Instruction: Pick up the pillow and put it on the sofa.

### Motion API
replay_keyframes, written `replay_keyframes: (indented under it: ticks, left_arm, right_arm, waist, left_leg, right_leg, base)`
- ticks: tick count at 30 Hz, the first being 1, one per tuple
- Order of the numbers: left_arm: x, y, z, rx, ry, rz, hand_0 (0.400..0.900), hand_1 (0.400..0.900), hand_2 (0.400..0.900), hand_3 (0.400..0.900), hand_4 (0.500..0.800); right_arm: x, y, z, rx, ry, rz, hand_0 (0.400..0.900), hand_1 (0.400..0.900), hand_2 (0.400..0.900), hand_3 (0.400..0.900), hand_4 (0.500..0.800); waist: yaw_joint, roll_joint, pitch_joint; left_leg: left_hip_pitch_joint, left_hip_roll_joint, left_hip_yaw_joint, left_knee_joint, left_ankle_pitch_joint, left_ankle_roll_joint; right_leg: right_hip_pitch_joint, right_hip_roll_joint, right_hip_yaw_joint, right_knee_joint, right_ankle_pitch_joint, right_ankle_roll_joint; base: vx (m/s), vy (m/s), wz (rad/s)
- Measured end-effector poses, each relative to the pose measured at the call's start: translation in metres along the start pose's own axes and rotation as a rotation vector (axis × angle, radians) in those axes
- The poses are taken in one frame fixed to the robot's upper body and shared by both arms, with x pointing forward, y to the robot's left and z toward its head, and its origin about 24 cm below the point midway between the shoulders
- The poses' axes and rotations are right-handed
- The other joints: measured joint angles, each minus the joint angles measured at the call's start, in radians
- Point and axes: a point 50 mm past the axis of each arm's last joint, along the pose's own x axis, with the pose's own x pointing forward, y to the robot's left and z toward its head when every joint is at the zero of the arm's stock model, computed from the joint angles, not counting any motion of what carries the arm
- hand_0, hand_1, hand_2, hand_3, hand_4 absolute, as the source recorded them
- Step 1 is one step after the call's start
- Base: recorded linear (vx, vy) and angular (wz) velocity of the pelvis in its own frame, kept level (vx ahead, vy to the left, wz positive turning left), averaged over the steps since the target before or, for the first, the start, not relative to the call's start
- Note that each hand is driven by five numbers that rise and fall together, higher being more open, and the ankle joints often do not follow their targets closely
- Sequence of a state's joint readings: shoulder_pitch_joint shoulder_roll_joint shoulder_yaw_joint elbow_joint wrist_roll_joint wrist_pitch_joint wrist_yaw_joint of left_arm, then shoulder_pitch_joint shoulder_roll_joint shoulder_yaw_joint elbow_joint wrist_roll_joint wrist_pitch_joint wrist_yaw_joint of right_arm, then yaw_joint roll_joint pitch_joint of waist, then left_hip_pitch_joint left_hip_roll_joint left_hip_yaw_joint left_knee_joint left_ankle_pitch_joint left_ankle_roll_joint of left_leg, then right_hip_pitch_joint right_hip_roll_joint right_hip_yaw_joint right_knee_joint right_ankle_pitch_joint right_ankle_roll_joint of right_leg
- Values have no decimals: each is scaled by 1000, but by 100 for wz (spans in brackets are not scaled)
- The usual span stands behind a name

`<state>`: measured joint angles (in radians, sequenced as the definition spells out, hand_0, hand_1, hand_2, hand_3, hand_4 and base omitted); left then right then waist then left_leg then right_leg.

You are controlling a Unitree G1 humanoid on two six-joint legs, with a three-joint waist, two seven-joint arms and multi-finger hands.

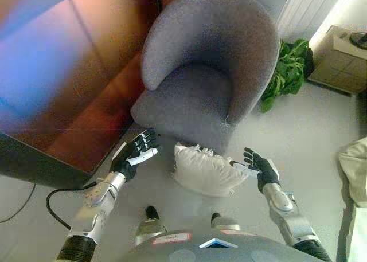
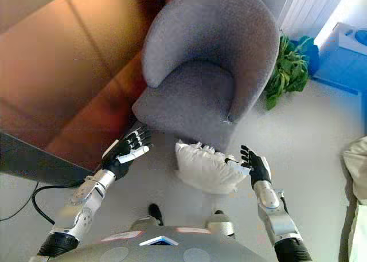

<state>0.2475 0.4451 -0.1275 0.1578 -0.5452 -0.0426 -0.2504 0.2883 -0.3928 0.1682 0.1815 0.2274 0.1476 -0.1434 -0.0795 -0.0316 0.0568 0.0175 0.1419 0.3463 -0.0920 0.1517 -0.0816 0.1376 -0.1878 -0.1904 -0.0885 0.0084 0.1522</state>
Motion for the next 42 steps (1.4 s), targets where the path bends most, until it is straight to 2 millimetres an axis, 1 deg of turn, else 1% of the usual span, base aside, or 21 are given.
replay_keyframes:
  ticks: [8, 12, 17, 18, 19, 20, 22, 26, 27, 28, 30, 31, 32, 34, 35, 36, 37, 38, 39, 41, 42]
  left_arm:
    - [0, 0, 1, 3, 0, -22, 900, 900, 900, 900, 800]
    - [-1, 2, 2, 19, 3, -21, 900, 900, 900, 900, 800]
    - [-3, 6, 9, 61, -4, -48, 900, 900, 900, 900, 800]
    - [-3, 6, 10, 64, -4, -51, 900, 900, 900, 900, 800]
    - [-3, 5, 13, 81, -9, -65, 900, 900, 900, 900, 800]
    - [-3, 4, 16, 92, -17, -76, 900, 900, 900, 900, 800]
    - [0, 2, 21, 119, -33, -106, 900, 900, 900, 900, 800]
    - [9, -3, 32, 154, -57, -144, 900, 900, 900, 900, 800]
    - [11, -3, 34, 159, -60, -148, 900, 900, 900, 900, 800]
    - [13, -2, 39, 178, -68, -154, 900, 900, 900, 900, 800]
    - [14, 0, 44, 200, -80, -155, 900, 900, 900, 900, 800]
    - [16, -1, 48, 213, -97, -158, 900, 900, 900, 900, 800]
    - [21, -3, 58, 242, -133, -171, 900, 900, 900, 900, 800]
    - [33, -8, 86, 306, -230, -201, 900, 900, 900, 900, 800]
    - [34, -9, 88, 311, -239, -203, 900, 900, 900, 900, 800]
    - [42, -13, 110, 346, -310, -213, 900, 900, 900, 900, 800]
    - [44, -14, 119, 361, -338, -218, 900, 900, 900, 900, 800]
    - [44, -14, 120, 363, -342, -218, 900, 900, 900, 900, 800]
    - [44, -15, 127, 378, -381, -219, 900, 900, 900, 900, 800]
    - [44, -16, 137, 395, -428, -217, 900, 900, 900, 900, 800]
    - [45, -16, 139, 398, -433, -217, 900, 900, 900, 900, 800]
  right_arm:
    - [-1, 0, 1, -28, -7, 16, 900, 900, 900, 900, 800]
    - [-2, -8, 2, -149, -26, -6, 900, 900, 900, 900, 800]
    - [-3, -22, 9, -381, -71, -42, 900, 900, 900, 900, 800]
    - [-3, -23, 9, -398, -73, -44, 900, 900, 900, 900, 800]
    - [-3, -28, 12, -470, -84, -54, 900, 900, 900, 900, 800]
    - [-2, -30, 14, -500, -92, -65, 900, 900, 900, 900, 800]
    - [1, -32, 21, -545, -119, -88, 900, 900, 900, 900, 800]
    - [8, -30, 40, -615, -190, -113, 900, 900, 900, 900, 800]
    - [9, -30, 42, -624, -196, -115, 900, 900, 900, 900, 800]
    - [12, -31, 49, -660, -215, -122, 900, 900, 900, 900, 800]
    - [15, -30, 58, -664, -237, -131, 900, 900, 900, 900, 800]
    - [18, -30, 62, -674, -251, -136, 900, 900, 900, 900, 800]
    - [21, -30, 71, -693, -277, -146, 900, 900, 900, 900, 800]
    - [28, -35, 97, -736, -347, -186, 900, 900, 900, 900, 800]
    - [28, -35, 99, -738, -353, -189, 900, 900, 900, 900, 800]
    - [33, -39, 120, -750, -401, -217, 900, 900, 900, 900, 800]
    - [34, -39, 127, -752, -422, -227, 900, 900, 900, 900, 800]
    - [34, -39, 128, -751, -425, -229, 900, 900, 900, 900, 800]
    - [34, -38, 136, -755, -449, -236, 900, 900, 900, 900, 800]
    - [33, -42, 141, -773, -468, -262, 900, 900, 900, 900, 800]
    - [33, -43, 142, -774, -471, -266, 900, 900, 900, 900, 800]
  waist:
    - [0, 1, 1]
    - [0, 0, 1]
    - [1, 1, 1]
    - [1, 2, 2]
    - [1, 3, 4]
    - [1, 5, 5]
    - [1, 10, 14]
    - [1, 17, 65]
    - [1, 18, 73]
    - [2, 21, 95]
    - [1, 22, 116]
    - [4, 25, 132]
    - [5, 28, 157]
    - [13, 37, 236]
    - [13, 37, 242]
    - [18, 37, 307]
    - [25, 33, 332]
    - [25, 32, 337]
    - [31, 21, 355]
    - [41, 17, 367]
    - [42, 17, 370]
  left_leg:
    - [0, 2, 0, 0, -1, -1]
    - [0, 2, 0, 0, -1, -1]
    - [-4, 3, -1, 0, -1, -1]
    - [-4, 3, -1, 0, 0, -1]
    - [-12, 4, -2, 0, 0, 0]
    - [-20, 4, -3, 0, 1, 1]
    - [-40, 6, -7, 10, 8, 2]
    - [-76, 10, -13, 11, 20, 6]
    - [-79, 10, -14, 11, 21, 6]
    - [-93, 11, -16, 11, 25, 8]
    - [-116, 11, -21, 12, 31, 9]
    - [-140, 16, -42, 29, 32, 9]
    - [-175, 25, -67, 52, 31, 7]
    - [-261, 39, -96, 116, 26, 11]
    - [-267, 39, -98, 122, 25, 12]
    - [-324, 45, -110, 172, 19, 20]
    - [-345, 44, -114, 199, 14, 23]
    - [-348, 44, -115, 202, 14, 23]
    - [-398, 44, -121, 262, -9, 22]
    - [-491, 43, -136, 364, -45, 25]
    - [-501, 43, -139, 373, -47, 25]
  right_leg:
    - [0, 0, -1, 0, 0, 0]
    - [0, 0, -1, 0, 0, 0]
    - [-2, 0, -1, 0, 0, 0]
    - [-3, 0, -1, 0, 0, 0]
    - [-10, 1, -1, 0, 0, 0]
    - [-18, 2, -1, 1, 0, 0]
    - [-38, 4, -2, 7, 2, -3]
    - [-78, 9, -4, 21, 5, -6]
    - [-81, 9, -4, 23, 5, -6]
    - [-97, 10, -6, 29, 5, -6]
    - [-120, 12, -6, 40, 5, -7]
    - [-146, 15, -7, 64, 4, -7]
    - [-182, 17, -10, 100, -4, -11]
    - [-277, 16, -10, 197, -28, -18]
    - [-285, 16, -10, 208, -31, -18]
    - [-358, 7, -6, 300, -62, -24]
    - [-391, -3, -2, 355, -83, -27]
    - [-397, -5, -1, 364, -86, -26]
    - [-470, -27, 14, 474, -136, -35]
    - [-576, -51, 28, 616, -191, -43]
    - [-587, -53, 30, 628, -197, -44]
  base:
    - [40, -27, 1]
    - [46, -41, 0]
    - [12, -44, 2]
    - [-21, -58, 6]
    - [-36, -64, 7]
    - [-43, -62, 7]
    - [-42, -53, 6]
    - [-37, -40, 7]
    - [-51, -39, 10]
    - [-57, -43, 8]
    - [-132, -77, 13]
    - [-199, -94, 14]
    - [-194, -78, 10]
    - [-148, -65, 8]
    - [-84, -58, 8]
    - [-96, -71, 8]
    - [-92, -63, 7]
    - [-124, -81, 11]
    - [-97, -66, 11]
    - [-103, -62, 14]
    - [-99, -57, 15]
